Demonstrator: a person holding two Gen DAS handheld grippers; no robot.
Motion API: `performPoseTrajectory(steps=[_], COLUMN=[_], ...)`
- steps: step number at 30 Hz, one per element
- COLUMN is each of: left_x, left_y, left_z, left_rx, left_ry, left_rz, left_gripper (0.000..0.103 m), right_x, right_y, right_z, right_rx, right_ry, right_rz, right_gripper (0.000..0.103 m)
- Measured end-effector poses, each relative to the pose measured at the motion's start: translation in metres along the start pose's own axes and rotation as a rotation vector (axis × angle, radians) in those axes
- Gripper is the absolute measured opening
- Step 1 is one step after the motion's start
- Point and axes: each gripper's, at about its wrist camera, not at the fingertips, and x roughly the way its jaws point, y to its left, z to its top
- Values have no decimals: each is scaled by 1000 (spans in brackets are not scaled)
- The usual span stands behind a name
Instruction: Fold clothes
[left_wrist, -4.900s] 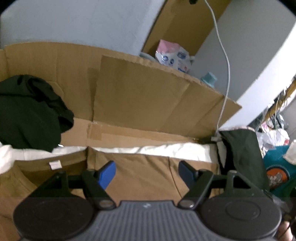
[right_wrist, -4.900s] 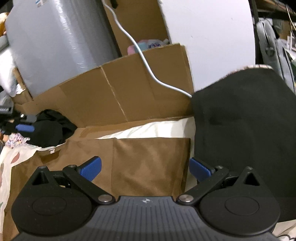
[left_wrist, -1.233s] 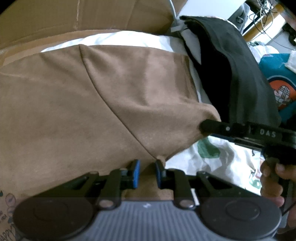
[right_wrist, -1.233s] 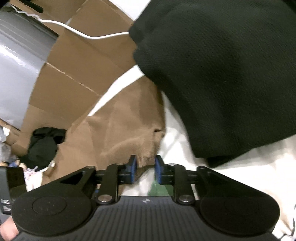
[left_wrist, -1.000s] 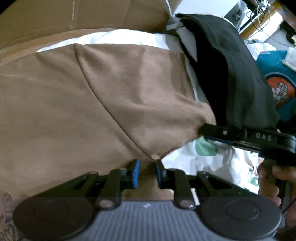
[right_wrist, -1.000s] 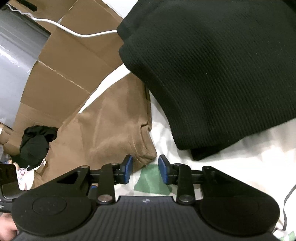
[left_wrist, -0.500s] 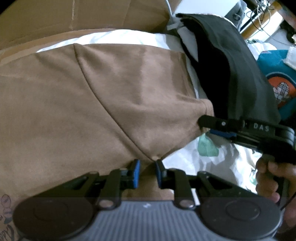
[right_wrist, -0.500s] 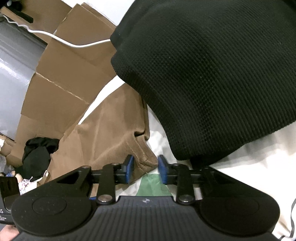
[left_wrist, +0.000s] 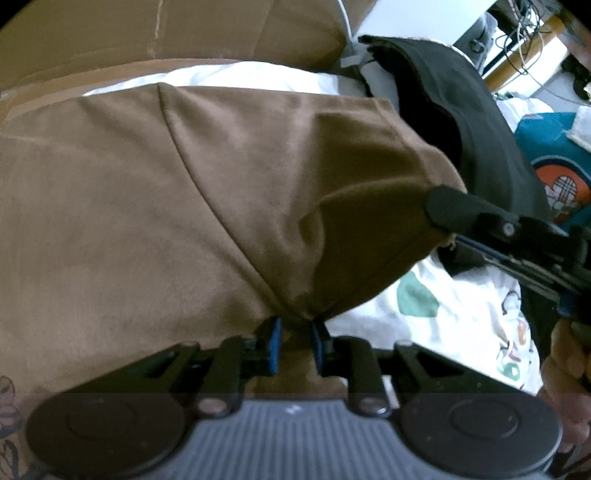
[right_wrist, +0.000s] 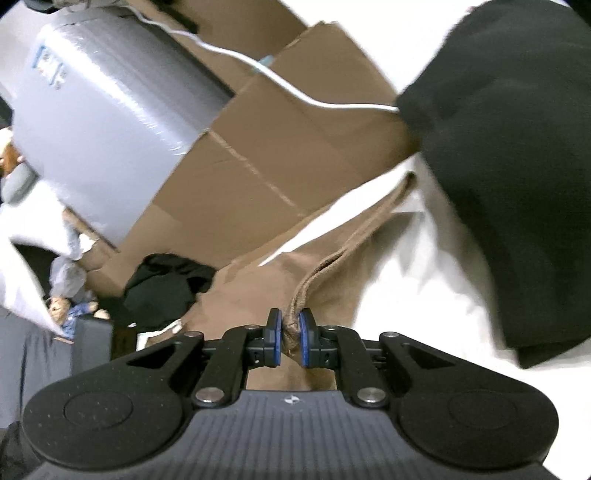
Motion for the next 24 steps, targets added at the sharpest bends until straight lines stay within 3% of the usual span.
performPoseTrajectory(steps=[5,7,12,16,19,24], left_x=[-2,-2,-4,-13,-35,-76], left_y=[9,14,18,14,15,46], left_z=[-1,0,-2,0,1,-10], left_rx=[-24,-49,-105,-92,-61,-167], left_ry=[-3,2,-4,-6,-36,-85], left_rz=[-34,-31,-39,-11,36,77], left_gripper=[18,10,10,11,22,27], right_x=[4,3,1,2,2,3], right_y=[12,18,17,20,23,24], right_z=[-2,0,2,-1,-3,-5], right_rx=[-49,-84,-72,-95,-126,-148], right_ry=[12,10,27,56,74,98], right_rz=[78,117,155,156,154,144], right_gripper=[10,10,8,8,8,8])
